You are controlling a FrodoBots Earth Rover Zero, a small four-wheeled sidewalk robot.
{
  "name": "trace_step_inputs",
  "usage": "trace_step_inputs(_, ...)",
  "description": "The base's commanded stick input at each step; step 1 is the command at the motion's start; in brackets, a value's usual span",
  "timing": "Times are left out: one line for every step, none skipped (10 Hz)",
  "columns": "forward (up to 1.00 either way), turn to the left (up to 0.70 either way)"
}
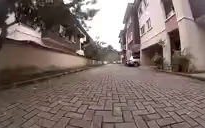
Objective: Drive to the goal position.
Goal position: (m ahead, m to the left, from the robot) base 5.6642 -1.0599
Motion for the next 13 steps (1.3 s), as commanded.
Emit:
trace_step_inputs(0.70,0.00)
trace_step_inputs(0.70,0.00)
trace_step_inputs(0.70,0.00)
trace_step_inputs(0.70,0.00)
trace_step_inputs(0.70,0.00)
trace_step_inputs(0.70,0.00)
trace_step_inputs(0.70,0.00)
trace_step_inputs(0.70,0.00)
trace_step_inputs(0.70,0.00)
trace_step_inputs(0.70,0.00)
trace_step_inputs(0.70,0.00)
trace_step_inputs(0.70,0.00)
trace_step_inputs(0.70,0.00)
